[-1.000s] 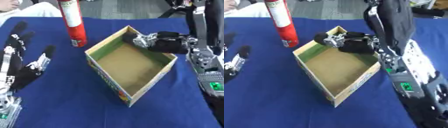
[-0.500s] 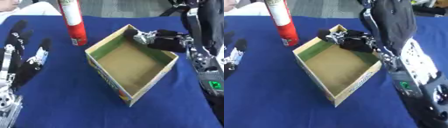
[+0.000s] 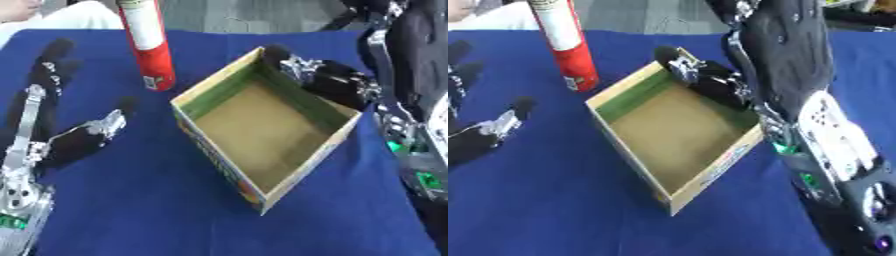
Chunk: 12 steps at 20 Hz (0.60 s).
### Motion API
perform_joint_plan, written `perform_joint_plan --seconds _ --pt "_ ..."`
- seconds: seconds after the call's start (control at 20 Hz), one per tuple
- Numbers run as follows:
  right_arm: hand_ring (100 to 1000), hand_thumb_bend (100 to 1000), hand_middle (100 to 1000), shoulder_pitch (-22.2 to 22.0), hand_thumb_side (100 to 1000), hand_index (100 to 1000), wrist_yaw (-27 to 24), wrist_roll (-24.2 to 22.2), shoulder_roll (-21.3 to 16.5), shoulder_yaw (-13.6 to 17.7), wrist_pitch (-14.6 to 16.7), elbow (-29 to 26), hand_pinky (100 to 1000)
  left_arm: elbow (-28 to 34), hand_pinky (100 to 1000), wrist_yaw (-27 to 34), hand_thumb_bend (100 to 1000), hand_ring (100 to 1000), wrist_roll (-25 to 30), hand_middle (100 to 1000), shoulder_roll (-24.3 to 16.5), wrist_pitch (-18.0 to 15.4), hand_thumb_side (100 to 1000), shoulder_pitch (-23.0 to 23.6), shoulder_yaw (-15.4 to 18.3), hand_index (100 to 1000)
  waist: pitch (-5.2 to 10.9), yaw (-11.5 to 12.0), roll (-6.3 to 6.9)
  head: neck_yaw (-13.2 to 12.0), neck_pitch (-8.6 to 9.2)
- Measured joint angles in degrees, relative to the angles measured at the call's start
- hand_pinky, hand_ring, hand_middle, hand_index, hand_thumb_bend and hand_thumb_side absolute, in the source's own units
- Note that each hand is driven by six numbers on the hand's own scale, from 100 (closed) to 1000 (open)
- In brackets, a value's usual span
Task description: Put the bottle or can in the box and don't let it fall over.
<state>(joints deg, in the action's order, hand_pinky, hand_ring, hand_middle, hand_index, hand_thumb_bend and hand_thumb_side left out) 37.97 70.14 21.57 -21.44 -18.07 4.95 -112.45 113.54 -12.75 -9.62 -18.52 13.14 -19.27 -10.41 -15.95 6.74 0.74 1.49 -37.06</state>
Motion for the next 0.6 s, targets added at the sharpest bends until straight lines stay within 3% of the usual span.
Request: perform_joint_plan --seconds 0.3,0.5,0.6 --pt "573 745 564 -0.17 153 690 1.70 0.32 0.18 -0.02 -1.30 0.00 709 0.00 1000 -0.69 663 931 0.30 1000 0.04 0.23 312 -0.90 0.00 950 -0.29 -0.04 0.15 -0.23 0.45" --pt "577 704 619 -0.17 113 702 3.87 0.38 0.20 -0.19 -1.44 0.00 700 0.00 1000 -0.67 642 930 0.06 1000 0.44 0.66 296 -1.46 0.00 950 -0.50 -0.11 0.16 -0.32 0.53" --pt "527 635 651 -0.17 100 628 5.58 -0.15 0.20 -0.39 -1.38 0.00 677 0.00 1000 -0.66 612 930 -0.07 1000 0.48 0.91 333 -1.50 -0.01 950 -0.74 -0.14 0.16 -0.32 0.65"
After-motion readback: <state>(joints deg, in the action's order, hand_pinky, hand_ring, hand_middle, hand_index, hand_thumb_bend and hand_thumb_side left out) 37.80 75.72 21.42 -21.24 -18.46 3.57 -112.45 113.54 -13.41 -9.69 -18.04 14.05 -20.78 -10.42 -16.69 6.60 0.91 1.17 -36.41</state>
